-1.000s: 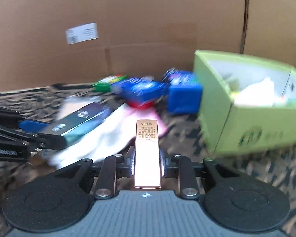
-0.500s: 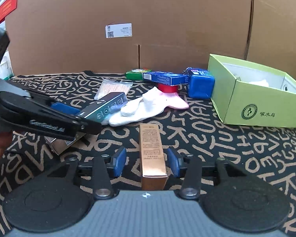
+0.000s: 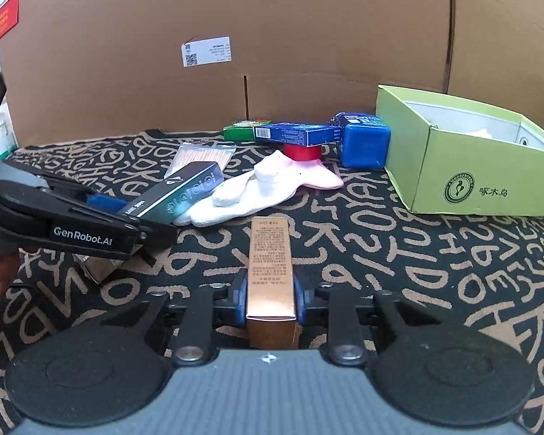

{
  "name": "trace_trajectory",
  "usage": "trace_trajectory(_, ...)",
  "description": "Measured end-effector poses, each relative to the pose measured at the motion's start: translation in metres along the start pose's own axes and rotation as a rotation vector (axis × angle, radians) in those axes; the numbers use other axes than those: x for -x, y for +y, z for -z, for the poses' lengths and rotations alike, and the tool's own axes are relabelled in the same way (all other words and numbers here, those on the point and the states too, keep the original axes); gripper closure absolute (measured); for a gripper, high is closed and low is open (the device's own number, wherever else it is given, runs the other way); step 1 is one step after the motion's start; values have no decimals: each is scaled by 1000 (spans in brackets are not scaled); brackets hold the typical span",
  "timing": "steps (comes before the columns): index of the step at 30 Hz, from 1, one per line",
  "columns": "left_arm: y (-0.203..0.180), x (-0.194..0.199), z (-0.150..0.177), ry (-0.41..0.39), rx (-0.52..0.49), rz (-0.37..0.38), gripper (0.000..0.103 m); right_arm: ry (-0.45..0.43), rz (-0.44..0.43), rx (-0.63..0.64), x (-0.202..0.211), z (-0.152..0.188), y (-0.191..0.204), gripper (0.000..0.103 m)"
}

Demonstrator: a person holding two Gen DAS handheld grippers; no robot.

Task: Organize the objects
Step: 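Carry both boxes into the lime-green box and open both grippers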

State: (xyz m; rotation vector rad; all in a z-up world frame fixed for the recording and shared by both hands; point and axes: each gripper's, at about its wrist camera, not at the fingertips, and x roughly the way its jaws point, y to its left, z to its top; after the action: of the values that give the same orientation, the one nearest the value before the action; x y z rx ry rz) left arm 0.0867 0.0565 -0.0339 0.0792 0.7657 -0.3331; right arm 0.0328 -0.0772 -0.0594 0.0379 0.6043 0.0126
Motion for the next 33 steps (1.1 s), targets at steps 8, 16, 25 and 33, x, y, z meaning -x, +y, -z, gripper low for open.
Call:
trace_trajectory(8, -9, 34, -10, -67, 5, 72, 65, -47, -53, -71, 19, -5, -12, 76)
trace_trajectory(16, -46, 58, -54, -194, -74, 192, 65, -158, 17, -69, 50, -27, -34, 76)
trace_trajectory(25, -110, 42, -123, -264, -185, 234, 65, -262, 166, -74, 68, -54, -79, 76)
trace_trajectory(33, -168, -20, -172, -244, -234, 198, 65, -262, 338, -109, 45, -79, -138, 76)
